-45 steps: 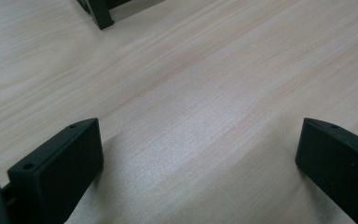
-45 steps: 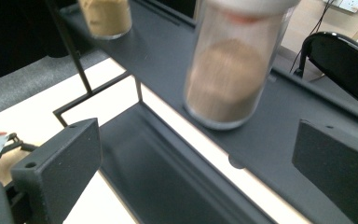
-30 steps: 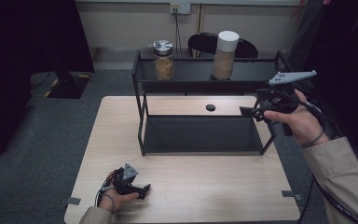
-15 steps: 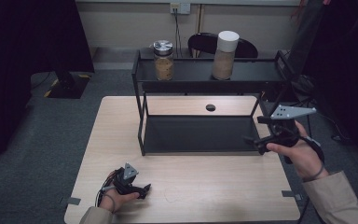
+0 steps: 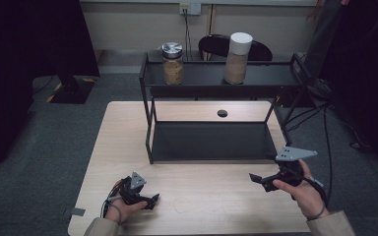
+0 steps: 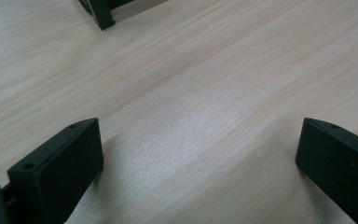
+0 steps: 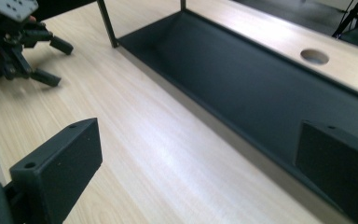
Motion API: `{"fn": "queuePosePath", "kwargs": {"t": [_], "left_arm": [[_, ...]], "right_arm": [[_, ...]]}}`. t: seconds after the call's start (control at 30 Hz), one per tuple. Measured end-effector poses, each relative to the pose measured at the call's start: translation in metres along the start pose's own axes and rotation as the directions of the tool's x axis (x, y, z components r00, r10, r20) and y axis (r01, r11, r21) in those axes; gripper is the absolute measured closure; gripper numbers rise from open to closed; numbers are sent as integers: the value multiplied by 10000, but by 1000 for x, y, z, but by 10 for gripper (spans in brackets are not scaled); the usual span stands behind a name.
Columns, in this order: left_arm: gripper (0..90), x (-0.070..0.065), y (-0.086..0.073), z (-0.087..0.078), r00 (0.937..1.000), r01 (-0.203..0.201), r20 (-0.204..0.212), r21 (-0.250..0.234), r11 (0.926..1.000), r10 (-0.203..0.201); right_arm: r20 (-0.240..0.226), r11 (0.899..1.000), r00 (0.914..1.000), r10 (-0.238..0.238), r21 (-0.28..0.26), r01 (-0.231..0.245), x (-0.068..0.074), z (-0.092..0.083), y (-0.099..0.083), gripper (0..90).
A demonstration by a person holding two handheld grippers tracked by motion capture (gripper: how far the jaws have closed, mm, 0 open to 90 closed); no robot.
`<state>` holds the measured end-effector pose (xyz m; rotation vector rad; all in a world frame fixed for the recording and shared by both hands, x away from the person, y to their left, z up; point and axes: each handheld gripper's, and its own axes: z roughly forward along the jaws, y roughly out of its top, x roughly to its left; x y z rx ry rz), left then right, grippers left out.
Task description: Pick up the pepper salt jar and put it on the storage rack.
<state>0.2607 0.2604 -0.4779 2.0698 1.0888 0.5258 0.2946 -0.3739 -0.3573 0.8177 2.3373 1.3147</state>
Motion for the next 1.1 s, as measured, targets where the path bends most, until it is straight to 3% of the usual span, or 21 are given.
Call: {"fn": "queuePosePath", "kwargs": {"t": [0.37,0.73,0.87,0.93,1.1], "left_arm": [[0,0,0,0,10000,-2,0,-1,10000,2],[0,0,0,0,10000,-4,1,1,10000,4],[0,0,0,0,10000,-5,1,0,10000,5],[0,0,0,0,10000,-4,1,0,10000,4],[0,0,0,0,10000,-7,-10,4,10000,7]], "right_arm": [[-214,9988,9997,148,468,-138,3,21,-51,3],[-146,9978,9998,99,651,-90,2,36,-81,11],[22,9946,10000,-75,1031,72,4,42,-84,11],[117,9951,9999,79,981,-91,5,43,-87,7],[197,9862,9991,-369,1621,332,7,52,-85,14]]}}
